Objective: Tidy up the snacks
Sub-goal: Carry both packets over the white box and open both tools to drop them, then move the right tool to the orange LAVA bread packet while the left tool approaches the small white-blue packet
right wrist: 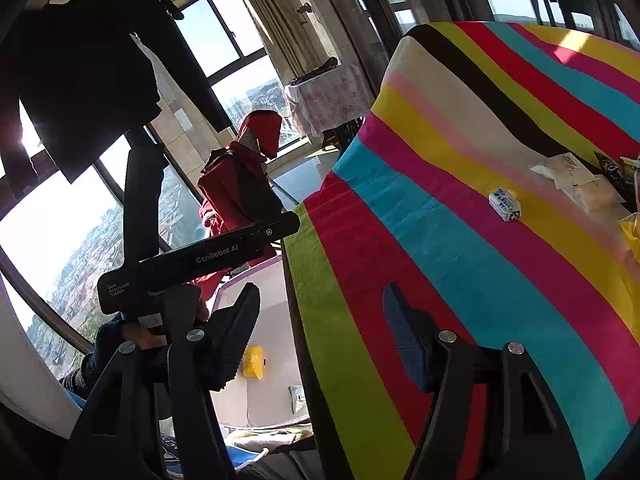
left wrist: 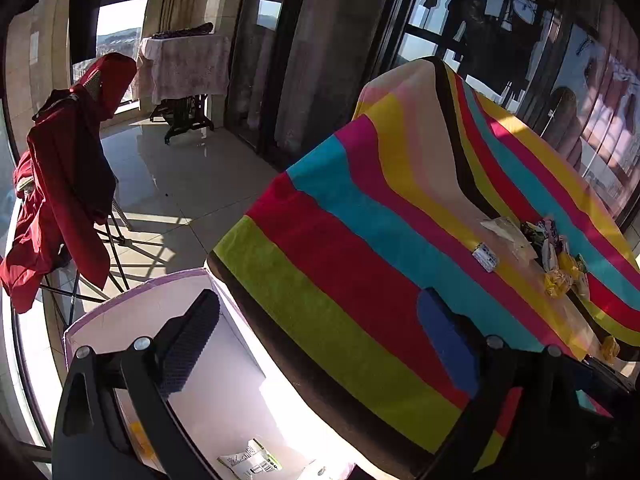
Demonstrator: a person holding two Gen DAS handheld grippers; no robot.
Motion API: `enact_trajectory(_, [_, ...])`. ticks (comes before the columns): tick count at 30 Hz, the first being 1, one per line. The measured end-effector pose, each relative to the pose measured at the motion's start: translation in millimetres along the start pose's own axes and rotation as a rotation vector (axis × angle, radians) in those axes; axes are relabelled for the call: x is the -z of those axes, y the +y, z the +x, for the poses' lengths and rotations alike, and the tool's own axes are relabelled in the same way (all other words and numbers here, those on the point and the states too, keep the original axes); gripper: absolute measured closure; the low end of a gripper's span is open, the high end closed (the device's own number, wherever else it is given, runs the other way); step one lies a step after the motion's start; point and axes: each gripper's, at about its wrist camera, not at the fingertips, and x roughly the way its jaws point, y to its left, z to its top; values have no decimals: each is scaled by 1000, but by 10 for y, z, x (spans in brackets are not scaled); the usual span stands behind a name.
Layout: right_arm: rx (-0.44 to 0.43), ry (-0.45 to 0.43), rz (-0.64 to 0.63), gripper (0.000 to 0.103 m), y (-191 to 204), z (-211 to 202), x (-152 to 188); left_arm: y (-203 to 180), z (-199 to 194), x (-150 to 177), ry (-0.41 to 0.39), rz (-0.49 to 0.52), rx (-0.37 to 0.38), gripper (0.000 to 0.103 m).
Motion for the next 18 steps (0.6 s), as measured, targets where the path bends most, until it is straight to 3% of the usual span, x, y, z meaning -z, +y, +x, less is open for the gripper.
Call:
enact_trajectory(3, [132,-59,65,33,-326,-321,61,-493,248,-49,65,67,119,2])
enact_trajectory(7, [261,-100,205,32,-821,-526,183,-876,612,-53,152,23,204,2])
enact_trajectory(12, [355,-153,357,32,-1239,-778,376,-1188,867,-67,182,-30,208,2])
enact_trajectory(18, [482,-158,582,32,-1696,-787,336,-1338,956,32,138,83,128,2])
